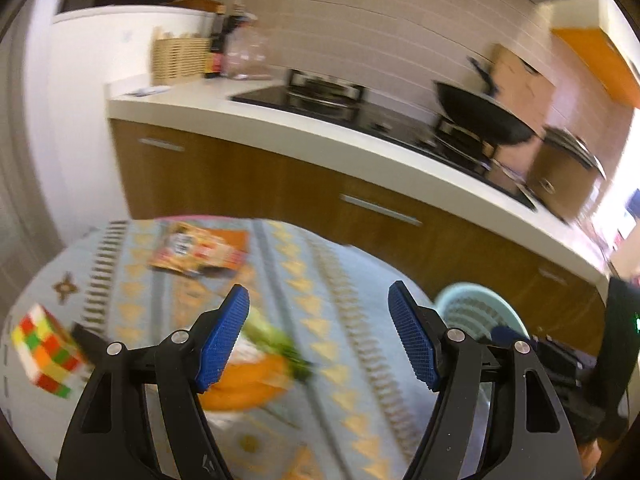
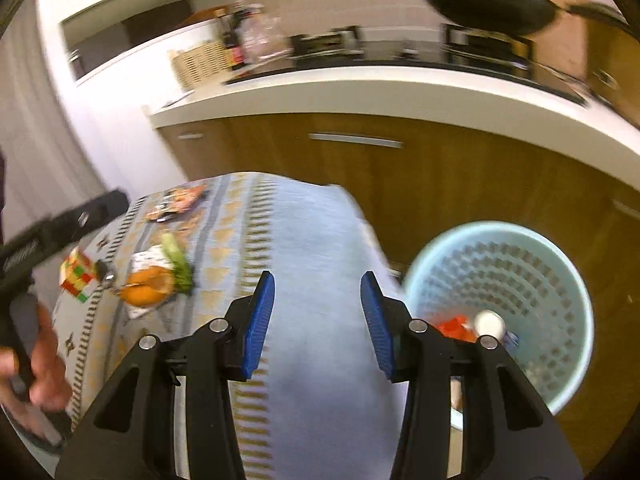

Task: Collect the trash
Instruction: 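Grasp the orange snack bag with the left tool while the right tool grasps the vegetable stalk, then carry the snack bag and vegetable over the blue basket and open both tools, then grasp the heart-print napkin with the left tool while the right tool grasps the bread roll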

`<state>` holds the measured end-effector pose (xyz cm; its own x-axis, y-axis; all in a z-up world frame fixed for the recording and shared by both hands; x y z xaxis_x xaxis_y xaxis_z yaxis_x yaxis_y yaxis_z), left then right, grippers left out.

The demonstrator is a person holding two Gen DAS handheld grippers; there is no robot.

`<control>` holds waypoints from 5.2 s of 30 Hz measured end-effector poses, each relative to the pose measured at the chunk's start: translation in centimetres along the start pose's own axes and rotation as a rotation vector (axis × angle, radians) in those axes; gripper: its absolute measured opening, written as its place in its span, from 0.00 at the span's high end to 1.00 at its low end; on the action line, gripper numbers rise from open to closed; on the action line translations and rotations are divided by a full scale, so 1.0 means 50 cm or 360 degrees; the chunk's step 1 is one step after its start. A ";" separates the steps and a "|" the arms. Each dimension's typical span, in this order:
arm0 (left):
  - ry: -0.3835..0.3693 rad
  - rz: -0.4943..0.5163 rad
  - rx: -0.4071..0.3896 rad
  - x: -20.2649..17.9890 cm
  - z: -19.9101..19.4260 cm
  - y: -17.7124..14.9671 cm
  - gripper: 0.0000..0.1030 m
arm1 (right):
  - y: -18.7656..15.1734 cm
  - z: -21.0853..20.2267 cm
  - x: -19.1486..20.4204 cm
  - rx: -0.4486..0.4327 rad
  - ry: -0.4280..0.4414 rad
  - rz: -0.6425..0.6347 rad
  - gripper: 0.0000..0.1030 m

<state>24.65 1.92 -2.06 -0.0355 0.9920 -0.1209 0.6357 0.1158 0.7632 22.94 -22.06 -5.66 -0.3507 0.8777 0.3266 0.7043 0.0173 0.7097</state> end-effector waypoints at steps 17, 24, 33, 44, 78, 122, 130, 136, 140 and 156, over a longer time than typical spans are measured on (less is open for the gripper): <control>0.0252 -0.0320 0.0336 0.211 0.263 0.073 0.33 | 0.059 0.246 0.176 0.0295 0.0346 -0.0321 0.67; 0.0365 -0.0269 0.0364 0.221 0.308 0.066 0.33 | 0.042 0.294 0.190 0.0371 0.0351 -0.0370 0.67; 0.0482 -0.0093 0.0373 0.190 0.313 0.061 0.64 | 0.034 0.321 0.196 0.0413 0.0334 -0.0402 0.67; 0.0447 -0.0092 0.0343 0.180 0.271 0.048 0.94 | 0.019 0.321 0.224 0.0453 0.0292 -0.0491 0.78; -0.0157 0.0110 -0.0122 -0.175 -0.055 -0.010 0.96 | -0.017 -0.155 -0.045 -0.0165 -0.0222 -0.0196 0.82; -0.0263 0.0412 0.0096 -0.364 0.033 -0.159 0.55 | -0.094 -0.220 -0.259 -0.0141 -0.0368 0.0252 0.52; -0.0142 0.0231 0.0050 -0.211 -0.014 -0.144 0.55 | -0.057 -0.153 -0.113 -0.0098 -0.0208 0.0030 0.52; -0.0023 0.0062 0.0032 -0.076 -0.043 -0.134 0.55 | -0.045 -0.084 -0.001 -0.0022 -0.0056 -0.0119 0.52; 0.0060 -0.0017 0.0043 0.010 -0.058 -0.135 0.55 | -0.041 -0.030 0.082 0.0039 0.0095 -0.0206 0.52; 0.0246 -0.0217 0.0174 0.221 -0.056 -0.178 0.55 | -0.059 0.186 0.306 0.0326 0.0412 -0.0546 0.39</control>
<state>16.44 12.00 -8.41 -0.2388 0.9644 -0.1131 0.6964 0.2513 0.6722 21.24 -4.24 -8.55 -0.7082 0.6572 0.2581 0.6190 0.4021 0.6747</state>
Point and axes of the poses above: each gripper's, at about its wrist camera, not at the fingertips, and z roughly the way its jaws point, x to its left, y to its top, the point moved 1 cm from there along z, roughly the way its jaws point, and after that the axes turned 11 degrees about y, right-handed, at the moved point
